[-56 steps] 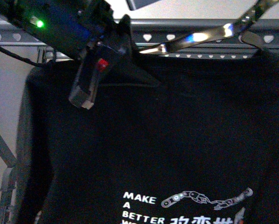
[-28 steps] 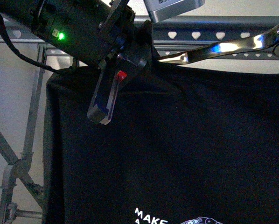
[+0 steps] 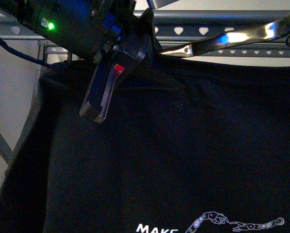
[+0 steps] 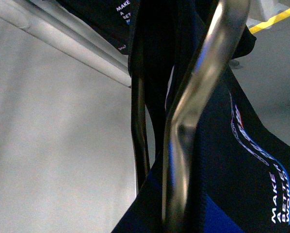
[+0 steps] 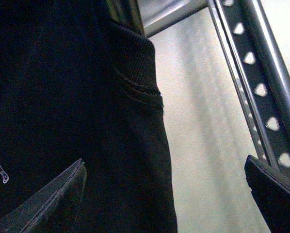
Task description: Hang clothes on hanger
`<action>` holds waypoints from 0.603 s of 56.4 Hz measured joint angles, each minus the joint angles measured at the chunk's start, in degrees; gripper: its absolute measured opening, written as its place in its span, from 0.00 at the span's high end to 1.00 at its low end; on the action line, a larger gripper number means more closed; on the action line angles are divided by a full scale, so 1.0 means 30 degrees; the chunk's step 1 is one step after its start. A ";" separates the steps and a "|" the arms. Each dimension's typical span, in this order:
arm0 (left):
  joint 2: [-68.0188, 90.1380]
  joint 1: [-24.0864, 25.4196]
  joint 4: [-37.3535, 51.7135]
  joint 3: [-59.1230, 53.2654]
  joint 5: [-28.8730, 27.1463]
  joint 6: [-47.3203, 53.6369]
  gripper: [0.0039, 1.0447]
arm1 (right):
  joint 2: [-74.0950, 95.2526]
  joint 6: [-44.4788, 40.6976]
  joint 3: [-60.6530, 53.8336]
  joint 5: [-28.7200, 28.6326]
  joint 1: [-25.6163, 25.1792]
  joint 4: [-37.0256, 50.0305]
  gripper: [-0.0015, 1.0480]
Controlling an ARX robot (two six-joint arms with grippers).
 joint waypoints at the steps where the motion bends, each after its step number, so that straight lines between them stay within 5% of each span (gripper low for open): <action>1: -0.0015 -0.0007 0.0000 0.0000 0.0000 0.0000 0.96 | 0.0138 -0.0036 0.0124 0.0051 0.0109 -0.0029 0.07; 14: -0.0408 0.0029 -0.0058 0.0000 0.0160 0.0029 0.96 | 0.3060 -0.1100 0.1523 0.2550 0.1989 -0.0066 0.38; 34: -0.0481 0.0189 0.0175 -0.0474 0.0175 0.0488 0.96 | 0.3388 -0.0299 0.1800 0.2113 0.2113 -0.1253 0.83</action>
